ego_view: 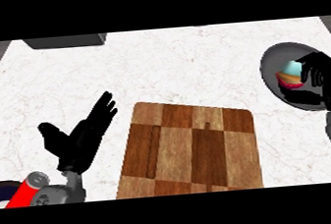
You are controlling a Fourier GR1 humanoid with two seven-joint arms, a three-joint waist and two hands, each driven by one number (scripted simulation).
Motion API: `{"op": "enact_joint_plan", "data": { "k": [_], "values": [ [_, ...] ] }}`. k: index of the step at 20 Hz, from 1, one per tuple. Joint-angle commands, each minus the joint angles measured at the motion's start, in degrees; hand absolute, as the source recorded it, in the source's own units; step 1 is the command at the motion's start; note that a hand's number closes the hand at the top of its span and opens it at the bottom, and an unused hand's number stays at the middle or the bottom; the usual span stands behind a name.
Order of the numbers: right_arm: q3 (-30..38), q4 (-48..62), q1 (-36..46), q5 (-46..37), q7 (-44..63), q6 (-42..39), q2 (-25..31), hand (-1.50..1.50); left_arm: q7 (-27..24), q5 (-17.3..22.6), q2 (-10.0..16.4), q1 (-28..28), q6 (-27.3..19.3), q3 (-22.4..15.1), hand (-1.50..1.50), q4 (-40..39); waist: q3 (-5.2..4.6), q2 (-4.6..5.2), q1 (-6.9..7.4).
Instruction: Pick the cupcake from the cutting board and place it in the pan
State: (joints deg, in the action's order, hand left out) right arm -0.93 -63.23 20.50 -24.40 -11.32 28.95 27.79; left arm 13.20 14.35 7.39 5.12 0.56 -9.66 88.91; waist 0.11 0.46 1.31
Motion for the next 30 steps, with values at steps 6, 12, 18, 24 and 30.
{"op": "enact_joint_plan", "data": {
  "k": [6, 12, 18, 24, 30],
  "values": [
    [11.6, 33.0, 17.0, 5.2, -20.2, 3.0, 0.2, 1.50, -2.5, -1.6, -1.8, 0.2, 0.5, -1.1, 0.00, -1.9, 0.10, 0.58, 1.46],
    [15.7, 43.7, 22.4, 6.1, -26.3, 2.9, 3.5, 1.50, 1.4, -0.4, -0.5, 2.6, 1.1, 0.0, 0.00, 0.0, 0.19, 0.96, 2.17],
    [8.0, 53.2, 26.2, -2.6, -12.9, -5.2, 7.6, -1.50, 1.1, -0.4, -1.1, 2.7, 2.0, -1.2, 0.00, -0.4, 0.22, 1.68, 3.92],
    [16.5, 51.6, 25.0, 6.7, -23.3, -8.5, 1.7, -1.50, 0.8, 0.2, -0.6, 2.5, 1.3, 1.0, 0.00, -0.2, 0.42, 1.40, 2.90],
    [24.8, 53.4, 24.6, 15.3, -27.5, -21.6, 6.6, -1.50, -0.1, -1.2, -2.4, 1.8, 0.8, -1.3, 0.00, -0.7, 0.45, 1.60, 2.30]
  ]
}}
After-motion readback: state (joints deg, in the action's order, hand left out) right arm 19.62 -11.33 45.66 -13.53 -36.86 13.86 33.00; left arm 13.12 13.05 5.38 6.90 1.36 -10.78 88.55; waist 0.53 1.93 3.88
